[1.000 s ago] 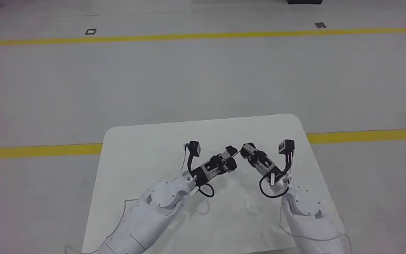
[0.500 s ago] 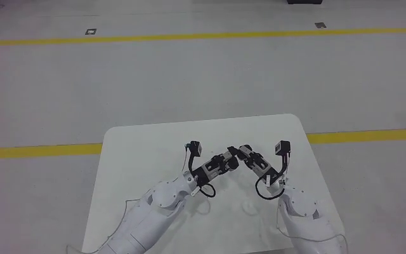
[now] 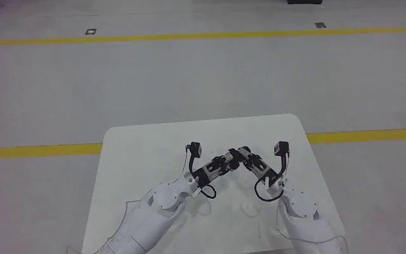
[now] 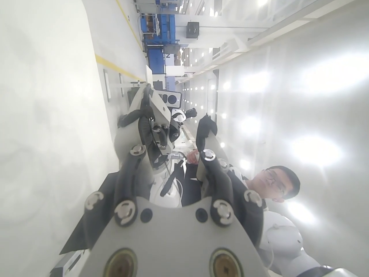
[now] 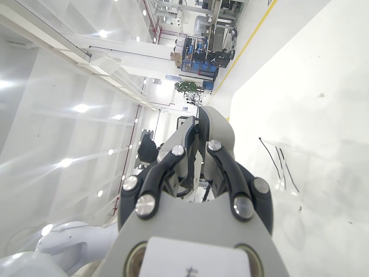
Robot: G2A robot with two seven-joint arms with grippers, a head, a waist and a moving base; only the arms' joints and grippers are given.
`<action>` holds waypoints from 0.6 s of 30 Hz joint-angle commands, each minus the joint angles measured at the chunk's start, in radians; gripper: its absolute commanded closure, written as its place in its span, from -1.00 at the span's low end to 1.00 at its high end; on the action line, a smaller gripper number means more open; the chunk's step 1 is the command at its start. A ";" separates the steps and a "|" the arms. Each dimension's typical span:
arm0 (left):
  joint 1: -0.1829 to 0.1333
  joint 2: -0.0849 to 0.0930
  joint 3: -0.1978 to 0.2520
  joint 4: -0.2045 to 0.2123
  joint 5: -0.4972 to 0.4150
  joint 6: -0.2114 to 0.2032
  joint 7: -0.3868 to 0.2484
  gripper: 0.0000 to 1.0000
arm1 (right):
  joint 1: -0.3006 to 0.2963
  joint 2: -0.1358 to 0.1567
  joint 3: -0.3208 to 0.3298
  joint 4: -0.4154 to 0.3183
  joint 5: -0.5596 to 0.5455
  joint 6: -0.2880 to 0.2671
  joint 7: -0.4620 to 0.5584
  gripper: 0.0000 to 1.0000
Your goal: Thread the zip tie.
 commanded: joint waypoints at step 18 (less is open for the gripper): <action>0.006 0.003 -0.004 -0.006 0.017 0.016 0.018 0.62 | -0.013 -0.005 0.002 -0.029 -0.041 0.000 -0.002 1.00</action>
